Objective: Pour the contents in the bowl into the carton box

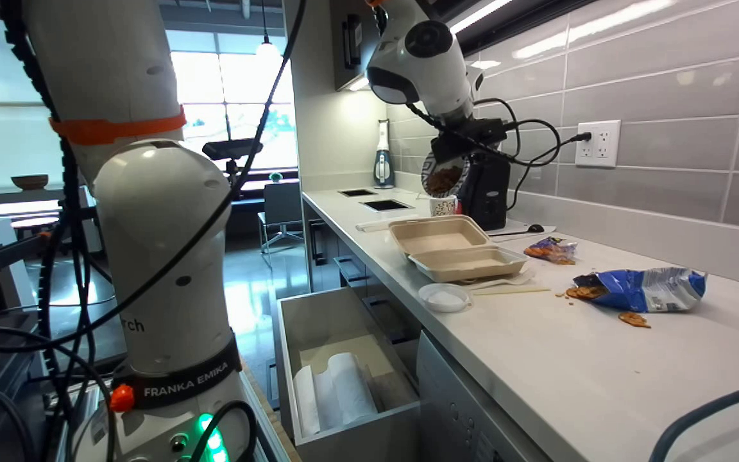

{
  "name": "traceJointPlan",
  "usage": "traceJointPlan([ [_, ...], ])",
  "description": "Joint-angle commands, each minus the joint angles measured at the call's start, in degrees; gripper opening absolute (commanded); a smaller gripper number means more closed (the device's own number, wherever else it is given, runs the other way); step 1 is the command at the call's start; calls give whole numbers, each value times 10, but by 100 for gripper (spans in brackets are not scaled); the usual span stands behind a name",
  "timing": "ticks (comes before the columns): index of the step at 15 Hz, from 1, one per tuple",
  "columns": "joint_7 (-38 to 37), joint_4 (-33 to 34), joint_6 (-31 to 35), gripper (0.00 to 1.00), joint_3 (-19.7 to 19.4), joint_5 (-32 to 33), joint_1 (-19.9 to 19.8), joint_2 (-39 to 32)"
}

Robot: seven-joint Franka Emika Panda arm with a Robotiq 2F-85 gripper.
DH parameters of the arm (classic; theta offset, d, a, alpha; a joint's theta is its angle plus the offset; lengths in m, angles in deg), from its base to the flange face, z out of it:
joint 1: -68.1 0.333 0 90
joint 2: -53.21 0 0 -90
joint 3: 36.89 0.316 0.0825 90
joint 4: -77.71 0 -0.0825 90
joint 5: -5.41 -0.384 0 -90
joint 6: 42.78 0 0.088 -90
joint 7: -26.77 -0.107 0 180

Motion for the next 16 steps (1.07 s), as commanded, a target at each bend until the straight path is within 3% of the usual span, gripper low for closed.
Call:
traceJointPlan([
  [1, 63, 14, 23, 3, 4, -55, 3, -8],
  [16, 247, 20, 17, 3, 3, -192, -3, -5],
])
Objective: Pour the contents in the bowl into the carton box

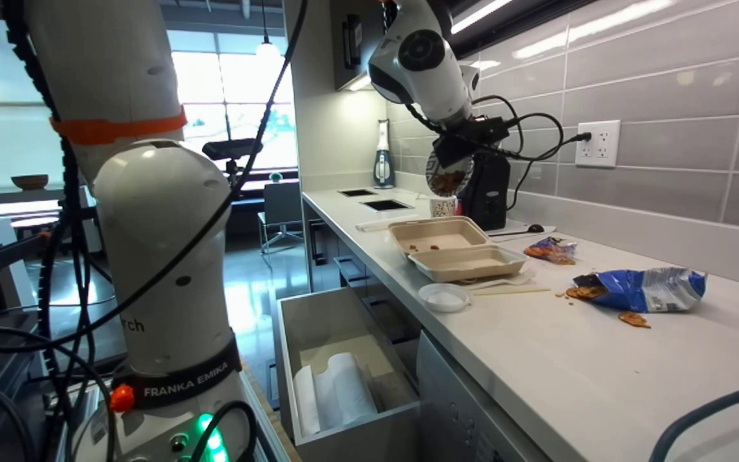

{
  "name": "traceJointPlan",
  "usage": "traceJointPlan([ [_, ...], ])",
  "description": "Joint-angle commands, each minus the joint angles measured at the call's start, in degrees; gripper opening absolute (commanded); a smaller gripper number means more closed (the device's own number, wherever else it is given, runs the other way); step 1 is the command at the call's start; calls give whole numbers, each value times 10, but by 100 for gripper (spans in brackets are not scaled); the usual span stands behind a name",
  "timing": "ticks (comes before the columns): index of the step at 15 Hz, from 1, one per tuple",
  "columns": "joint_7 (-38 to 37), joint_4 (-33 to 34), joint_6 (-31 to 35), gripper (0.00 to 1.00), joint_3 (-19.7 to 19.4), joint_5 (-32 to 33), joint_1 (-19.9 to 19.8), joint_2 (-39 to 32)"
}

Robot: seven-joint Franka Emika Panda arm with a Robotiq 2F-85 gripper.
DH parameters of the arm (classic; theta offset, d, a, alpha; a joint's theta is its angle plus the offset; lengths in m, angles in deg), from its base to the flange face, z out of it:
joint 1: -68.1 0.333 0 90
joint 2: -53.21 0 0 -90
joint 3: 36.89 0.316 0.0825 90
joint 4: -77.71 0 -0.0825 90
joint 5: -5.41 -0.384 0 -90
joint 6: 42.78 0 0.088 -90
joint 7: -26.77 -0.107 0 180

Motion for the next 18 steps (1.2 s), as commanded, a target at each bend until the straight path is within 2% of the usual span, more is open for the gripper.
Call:
traceJointPlan([
  [1, 70, 7, 13, 3, 3, -50, -3, 0],
  [5, 124, 6, 7, 3, 3, -81, -5, 4],
  [6, 77, 8, 9, 3, 12, -36, -14, 14],
  [7, 118, 5, 5, 3, 5, -71, -8, 9],
  [9, 88, 7, 6, 3, 11, -38, -16, 18],
  [18, 99, 5, 6, 3, 17, -47, -24, 29],
])
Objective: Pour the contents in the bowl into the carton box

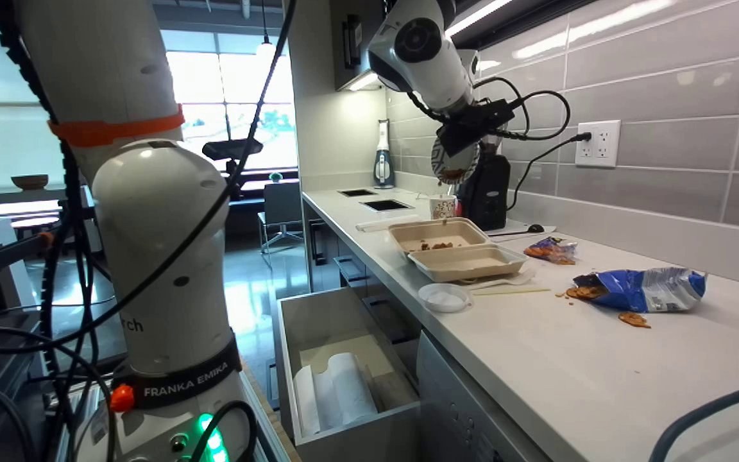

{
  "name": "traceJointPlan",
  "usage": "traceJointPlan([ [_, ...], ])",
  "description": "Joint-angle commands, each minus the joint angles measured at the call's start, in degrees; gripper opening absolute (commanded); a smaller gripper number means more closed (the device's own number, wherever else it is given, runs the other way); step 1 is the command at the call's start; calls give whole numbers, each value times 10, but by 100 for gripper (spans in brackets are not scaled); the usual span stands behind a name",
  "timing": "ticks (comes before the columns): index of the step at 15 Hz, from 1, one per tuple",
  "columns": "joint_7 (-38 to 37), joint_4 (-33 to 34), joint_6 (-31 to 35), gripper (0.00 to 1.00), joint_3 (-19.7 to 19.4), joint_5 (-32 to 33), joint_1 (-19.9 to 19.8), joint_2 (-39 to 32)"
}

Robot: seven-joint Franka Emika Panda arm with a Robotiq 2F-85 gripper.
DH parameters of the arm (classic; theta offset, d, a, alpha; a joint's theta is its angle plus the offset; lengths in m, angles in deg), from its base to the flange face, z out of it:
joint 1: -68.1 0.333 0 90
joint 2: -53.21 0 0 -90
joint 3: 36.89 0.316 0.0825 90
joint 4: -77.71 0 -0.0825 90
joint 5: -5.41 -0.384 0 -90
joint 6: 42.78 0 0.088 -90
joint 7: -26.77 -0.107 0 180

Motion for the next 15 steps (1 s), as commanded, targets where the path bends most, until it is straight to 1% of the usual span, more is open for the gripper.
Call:
traceJointPlan([
  [1, 24, -5, 6, 3, 14, -2, -12, 8],
  [9, 24, -10, -8, 3, 26, 1, -20, 14],
  [15, 22, -14, -4, 3, 54, 16, -47, 41],
])
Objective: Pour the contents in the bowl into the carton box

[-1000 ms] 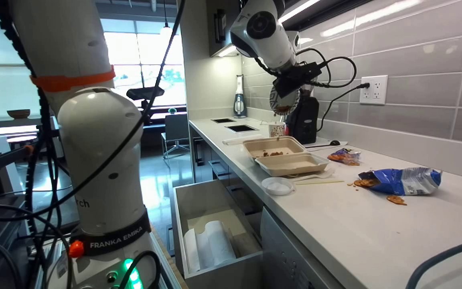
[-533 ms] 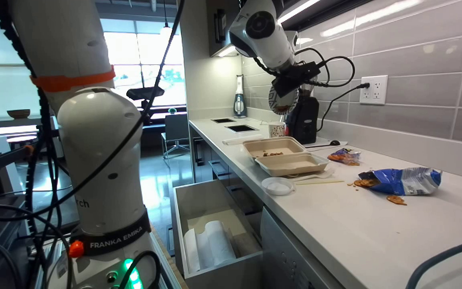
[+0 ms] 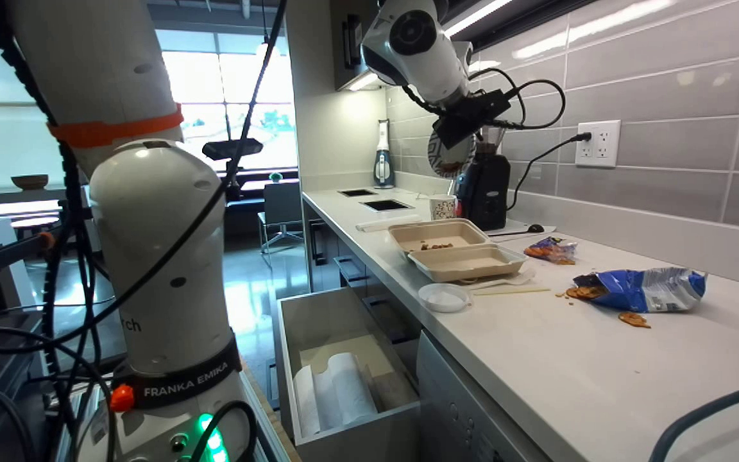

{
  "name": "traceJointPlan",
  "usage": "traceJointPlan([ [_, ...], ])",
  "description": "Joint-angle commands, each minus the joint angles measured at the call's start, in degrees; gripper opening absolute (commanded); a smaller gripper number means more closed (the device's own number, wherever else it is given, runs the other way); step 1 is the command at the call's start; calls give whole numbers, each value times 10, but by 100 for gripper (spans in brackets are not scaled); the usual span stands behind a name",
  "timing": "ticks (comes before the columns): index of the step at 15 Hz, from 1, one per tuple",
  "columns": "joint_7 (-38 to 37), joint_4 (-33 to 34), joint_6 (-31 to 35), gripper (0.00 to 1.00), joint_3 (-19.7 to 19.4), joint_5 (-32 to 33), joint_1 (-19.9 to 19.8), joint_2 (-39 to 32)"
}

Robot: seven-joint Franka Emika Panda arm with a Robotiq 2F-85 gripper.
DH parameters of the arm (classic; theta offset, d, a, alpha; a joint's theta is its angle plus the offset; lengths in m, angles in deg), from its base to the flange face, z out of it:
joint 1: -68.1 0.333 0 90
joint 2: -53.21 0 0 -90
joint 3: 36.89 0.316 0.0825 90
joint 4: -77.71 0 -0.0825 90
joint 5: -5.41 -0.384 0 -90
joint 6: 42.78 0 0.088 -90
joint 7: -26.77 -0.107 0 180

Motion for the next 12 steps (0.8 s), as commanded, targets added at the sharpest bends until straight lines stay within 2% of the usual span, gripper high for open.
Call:
traceJointPlan([
  [1, 22, -16, -5, 3, 27, 11, -30, 31],
  [7, 22, -26, -10, 3, 83, 15, -89, 66],
  [12, 21, -37, -7, 3, 147, 18, -156, 82],
])
